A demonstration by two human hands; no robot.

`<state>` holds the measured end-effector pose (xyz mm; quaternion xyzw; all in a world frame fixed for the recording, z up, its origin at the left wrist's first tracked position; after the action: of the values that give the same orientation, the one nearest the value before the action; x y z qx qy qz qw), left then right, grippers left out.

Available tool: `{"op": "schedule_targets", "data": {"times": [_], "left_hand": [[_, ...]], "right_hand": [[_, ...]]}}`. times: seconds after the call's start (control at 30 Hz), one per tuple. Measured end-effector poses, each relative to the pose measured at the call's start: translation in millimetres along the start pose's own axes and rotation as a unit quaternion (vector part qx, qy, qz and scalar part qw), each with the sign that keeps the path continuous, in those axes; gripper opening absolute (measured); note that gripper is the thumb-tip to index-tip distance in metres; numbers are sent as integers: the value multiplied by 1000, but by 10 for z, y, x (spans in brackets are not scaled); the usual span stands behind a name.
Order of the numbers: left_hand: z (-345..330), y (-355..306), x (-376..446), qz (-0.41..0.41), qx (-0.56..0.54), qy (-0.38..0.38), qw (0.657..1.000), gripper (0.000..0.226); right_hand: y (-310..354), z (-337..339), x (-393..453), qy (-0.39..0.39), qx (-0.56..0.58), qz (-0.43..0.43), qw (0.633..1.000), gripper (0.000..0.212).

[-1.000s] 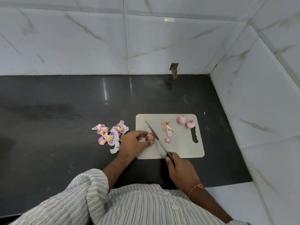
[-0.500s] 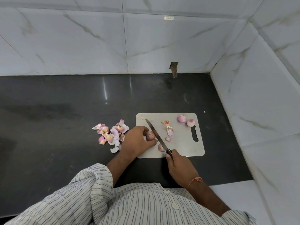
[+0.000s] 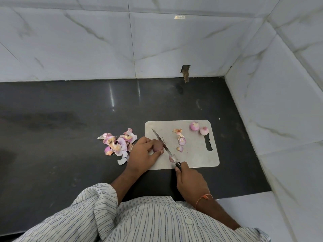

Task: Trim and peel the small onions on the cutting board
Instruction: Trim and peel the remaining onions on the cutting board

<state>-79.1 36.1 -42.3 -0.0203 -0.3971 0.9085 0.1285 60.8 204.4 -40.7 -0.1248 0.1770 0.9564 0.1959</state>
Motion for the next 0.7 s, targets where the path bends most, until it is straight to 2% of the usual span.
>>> {"op": "schedule_targets", "data": {"times": [0.3,0.53,0.7], "left_hand": [[-1,20,-14,2,-3,-5,1000,45],[-1,86,63,52,-83,7,995,51],[8,118,28,61,-139,18,988,47]], "right_hand": [[20,-74,-54,4,54,-23,998,30],[-51,218,141,-76,99,-24,992,28],[-136,246,325,-84,39,-16,996,26]]}}
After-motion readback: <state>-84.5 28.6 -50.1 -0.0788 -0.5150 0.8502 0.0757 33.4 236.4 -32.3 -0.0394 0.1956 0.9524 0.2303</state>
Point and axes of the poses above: each hand's wrist, its own x-axis towards the middle knuckle, its own z-axis out of the back of the hand, y = z × x, the point moved 10 cm from there along x, towards the middle knuckle, and after that the axes turned 9 degrees about -y, right-handed, at the moved point
